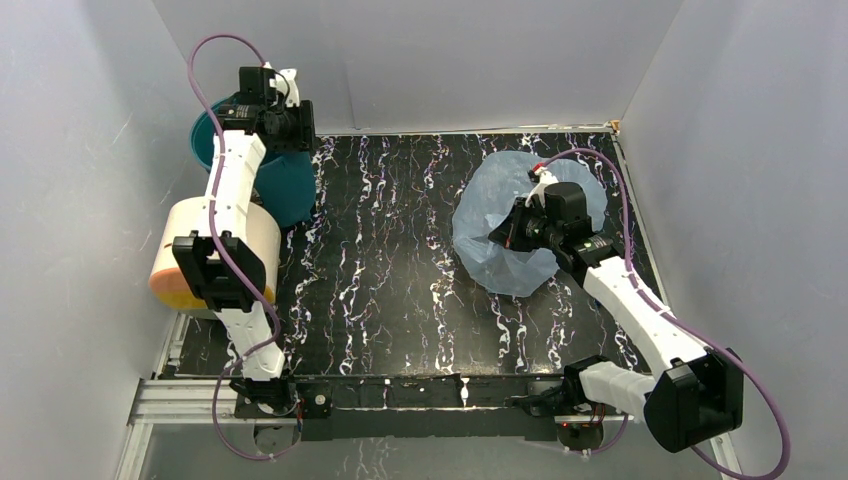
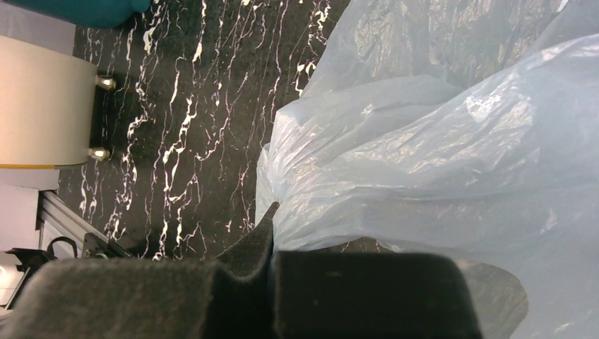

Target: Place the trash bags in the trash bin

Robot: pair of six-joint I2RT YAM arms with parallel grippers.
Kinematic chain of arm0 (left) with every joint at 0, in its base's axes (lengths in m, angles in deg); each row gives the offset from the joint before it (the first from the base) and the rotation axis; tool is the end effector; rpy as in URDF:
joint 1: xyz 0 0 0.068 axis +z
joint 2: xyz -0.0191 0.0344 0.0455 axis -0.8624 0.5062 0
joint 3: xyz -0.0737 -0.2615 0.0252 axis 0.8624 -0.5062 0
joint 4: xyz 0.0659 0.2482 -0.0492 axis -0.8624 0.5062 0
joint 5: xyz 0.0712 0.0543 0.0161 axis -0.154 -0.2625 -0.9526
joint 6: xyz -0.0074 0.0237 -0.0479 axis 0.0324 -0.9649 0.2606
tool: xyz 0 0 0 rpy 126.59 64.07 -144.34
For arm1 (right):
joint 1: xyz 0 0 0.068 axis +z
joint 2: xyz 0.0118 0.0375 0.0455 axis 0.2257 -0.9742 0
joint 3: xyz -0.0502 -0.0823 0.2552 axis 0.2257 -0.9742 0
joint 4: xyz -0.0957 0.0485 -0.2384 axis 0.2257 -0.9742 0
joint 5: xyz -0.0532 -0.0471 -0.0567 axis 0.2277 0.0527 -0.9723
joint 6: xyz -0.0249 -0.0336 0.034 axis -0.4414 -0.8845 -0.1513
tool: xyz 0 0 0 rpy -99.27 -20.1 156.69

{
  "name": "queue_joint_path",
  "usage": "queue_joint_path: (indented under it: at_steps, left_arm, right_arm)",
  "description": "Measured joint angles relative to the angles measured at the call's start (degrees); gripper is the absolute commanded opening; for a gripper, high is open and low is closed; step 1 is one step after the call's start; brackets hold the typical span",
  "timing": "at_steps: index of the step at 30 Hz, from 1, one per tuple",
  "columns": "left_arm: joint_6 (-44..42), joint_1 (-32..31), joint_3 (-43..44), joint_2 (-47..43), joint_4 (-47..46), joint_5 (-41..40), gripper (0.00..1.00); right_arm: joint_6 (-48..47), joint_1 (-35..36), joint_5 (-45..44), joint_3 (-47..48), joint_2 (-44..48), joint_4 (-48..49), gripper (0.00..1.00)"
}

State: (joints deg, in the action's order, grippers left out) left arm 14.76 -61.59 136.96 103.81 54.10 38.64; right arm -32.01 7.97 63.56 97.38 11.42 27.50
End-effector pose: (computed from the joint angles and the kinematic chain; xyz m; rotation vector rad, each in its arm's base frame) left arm 0.4262 -0.0196 0.3885 0.0554 2.2452 -0.1931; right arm 0.2297 0.0974 0.2947 -0.0337 2.1730 0.7514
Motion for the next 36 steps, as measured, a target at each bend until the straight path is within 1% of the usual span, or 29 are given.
queue_joint_path:
  at_steps: [1,3,4,6,7,9,11,16,19,21,23,28,31,33,36]
  left_arm:
    - [-0.17,-0.02,0.0,0.0,0.02,1.03,0.45]
    - [-0.63,-0.11,-0.09,-0.02,-0.09,2.67,0.28]
    - [-0.61,-0.11,-0.26,-0.04,-0.24,3.23,0.25]
    - [-0.72,-0.11,-1.27,-0.26,-0.52,4.96,0.15]
    - [-0.76,0.0,-1.79,-0.39,-0.61,6.1,0.12]
    - [-1.75,0.02,-1.92,-0.66,-1.53,6.97,0.09]
    - [-2.25,0.04,-1.92,-1.18,-2.19,8.28,0.0]
    - [-2.01,-0.13,-2.21,-2.84,-2.45,13.97,0.0]
    - [-1.97,-1.22,-4.87,-4.98,-3.3,16.11,0.0]
    - [-2.27,-3.06,-7.43,-6.91,-3.76,16.39,0.0]
    - [-2.51,-6.45,-11.21,-9.49,-4.83,15.78,0.0]
    - [-3.23,-17.35,-22.23,-17.05,-7.96,14.29,0.0]
    - [-4.59,-23.15,-26.36,-20.55,-8.22,13.42,0.0]
    - [-5.11,-26.45,-28.79,-22.58,-8.31,12.41,0.0]
    - [-5.66,-29.0,-31.32,-24.68,-8.94,11.69,0.0]
  right_arm:
    - [0.13,0.0,0.0,0.0,-0.04,-0.02,0.0]
    - [0.79,0.0,0.04,0.0,-0.04,0.0,0.0]
    - [1.11,0.0,0.11,0.0,0.02,0.07,0.0]
    - [1.68,0.0,0.22,-0.13,0.22,0.09,0.0]
    - [2.1,0.0,0.26,-0.39,0.46,0.39,0.0]
    - [2.6,0.0,0.42,-0.92,1.07,0.44,0.0]
    - [2.84,0.0,0.63,-0.92,1.29,0.52,0.0]
    - [3.48,0.0,1.01,-0.92,1.6,1.05,0.0]
    - [4.17,0.0,1.09,-0.94,1.7,1.25,0.0]
    - [4.52,0.0,1.07,-1.05,2.08,1.38,0.0]
    - [4.74,0.0,1.05,-1.25,2.47,1.36,0.0]
    - [4.94,0.0,1.2,-1.25,2.58,1.31,0.0]
    - [4.9,0.0,1.6,-1.2,2.6,1.22,0.0]
    - [4.9,0.0,1.73,-1.11,2.6,1.07,0.0]
    - [4.98,0.0,1.77,-0.52,2.6,0.81,0.0]
